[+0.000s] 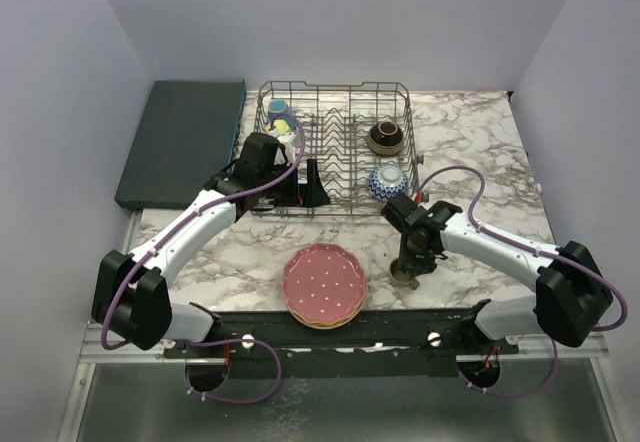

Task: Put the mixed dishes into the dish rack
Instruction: Pick up the cup at the center of the board.

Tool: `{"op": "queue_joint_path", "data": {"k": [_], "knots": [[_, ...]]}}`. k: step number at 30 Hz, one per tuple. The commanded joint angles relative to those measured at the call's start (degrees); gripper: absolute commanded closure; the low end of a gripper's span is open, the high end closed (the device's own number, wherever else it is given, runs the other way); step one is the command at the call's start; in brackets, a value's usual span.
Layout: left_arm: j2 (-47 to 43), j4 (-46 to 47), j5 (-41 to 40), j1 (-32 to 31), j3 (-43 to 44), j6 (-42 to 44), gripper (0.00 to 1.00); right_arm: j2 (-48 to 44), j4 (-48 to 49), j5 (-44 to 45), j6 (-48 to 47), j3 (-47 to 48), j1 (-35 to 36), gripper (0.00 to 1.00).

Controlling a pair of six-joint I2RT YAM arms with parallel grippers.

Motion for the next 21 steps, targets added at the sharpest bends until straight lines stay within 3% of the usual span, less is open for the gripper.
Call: {"op": "queue_joint_path", "data": {"k": [1, 21], "knots": [[-0.51, 0.36, 0.18, -0.36, -0.80, 0.76, 0.01, -1.36, -2.50, 1.02, 0.52, 2.56, -0.17, 0.63], [-0.25, 0.33, 0.18, -0.88, -0.97, 0.67, 0.01, -2.98, -2.17, -0.12, 0.73, 0.61, -0.15, 0.80]]}}
